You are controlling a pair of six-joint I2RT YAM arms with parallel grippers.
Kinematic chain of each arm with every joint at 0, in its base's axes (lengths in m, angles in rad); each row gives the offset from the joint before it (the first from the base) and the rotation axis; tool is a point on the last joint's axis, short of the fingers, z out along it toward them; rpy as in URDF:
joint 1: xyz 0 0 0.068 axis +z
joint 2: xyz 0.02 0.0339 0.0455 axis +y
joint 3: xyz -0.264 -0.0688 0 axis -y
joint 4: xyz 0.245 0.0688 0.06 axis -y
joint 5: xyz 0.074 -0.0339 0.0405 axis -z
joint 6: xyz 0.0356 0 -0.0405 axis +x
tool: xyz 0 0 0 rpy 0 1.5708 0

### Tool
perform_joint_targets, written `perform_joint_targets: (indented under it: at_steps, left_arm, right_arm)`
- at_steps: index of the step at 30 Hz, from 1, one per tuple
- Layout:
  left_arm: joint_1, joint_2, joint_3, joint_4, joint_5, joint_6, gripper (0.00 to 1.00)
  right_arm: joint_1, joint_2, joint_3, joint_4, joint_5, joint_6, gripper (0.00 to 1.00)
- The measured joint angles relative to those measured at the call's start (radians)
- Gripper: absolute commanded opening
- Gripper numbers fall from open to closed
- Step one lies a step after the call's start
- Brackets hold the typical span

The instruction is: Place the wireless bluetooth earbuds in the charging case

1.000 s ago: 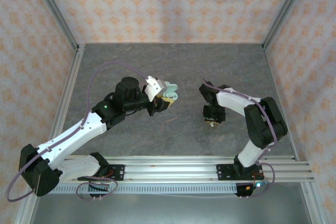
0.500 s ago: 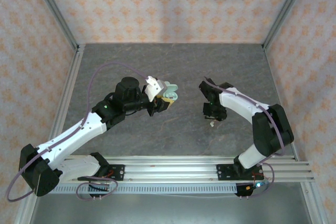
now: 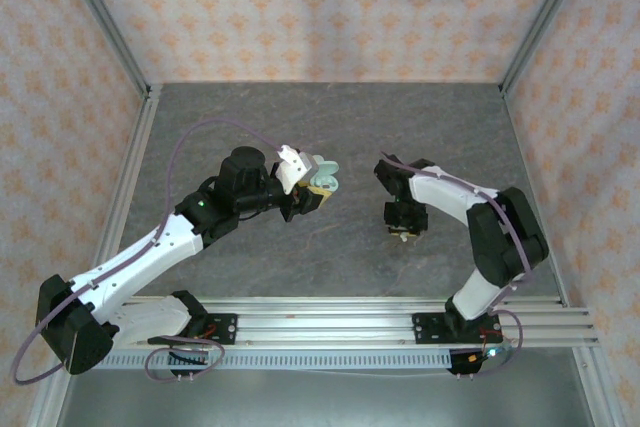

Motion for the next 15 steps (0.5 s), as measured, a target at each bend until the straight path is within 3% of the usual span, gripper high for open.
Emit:
perform_joint_targets:
  at_steps: [15]
  left_arm:
    - [0.000, 0.000, 0.000, -0.001, 0.000, 0.000, 0.30]
  right_arm:
    - [0.000, 0.035, -0.014, 0.037, 0.010, -0.018, 0.18]
